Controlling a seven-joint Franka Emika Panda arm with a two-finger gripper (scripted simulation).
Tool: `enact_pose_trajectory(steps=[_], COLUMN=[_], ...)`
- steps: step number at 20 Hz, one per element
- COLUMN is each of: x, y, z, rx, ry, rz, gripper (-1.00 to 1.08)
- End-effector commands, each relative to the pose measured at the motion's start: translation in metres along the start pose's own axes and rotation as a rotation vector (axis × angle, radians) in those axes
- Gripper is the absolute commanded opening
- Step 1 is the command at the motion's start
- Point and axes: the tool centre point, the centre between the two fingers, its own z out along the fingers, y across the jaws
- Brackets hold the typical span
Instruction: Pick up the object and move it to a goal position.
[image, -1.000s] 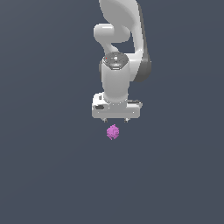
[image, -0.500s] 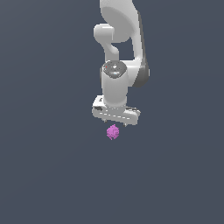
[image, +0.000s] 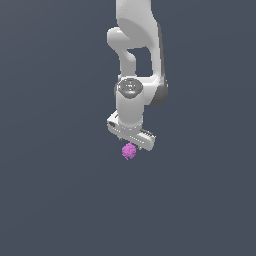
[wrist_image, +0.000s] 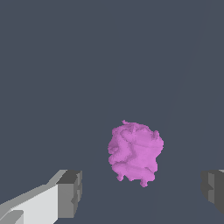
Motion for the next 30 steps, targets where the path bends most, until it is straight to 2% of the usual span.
enact_pose_trajectory(steps=[1,13,21,30], x=[0.0,-0.002,-0.002,-0.003], y=[0.002,0.008,0.008,0.01], z=[0.006,0.023,0.027,0.067], rx=[-0.003,-0.014,-0.015,-0.015], ry=[0.001,0.004,0.004,0.004], rz=[0.065,0.238,0.244,0.249], gripper=[1.0,1.0,1.0,1.0])
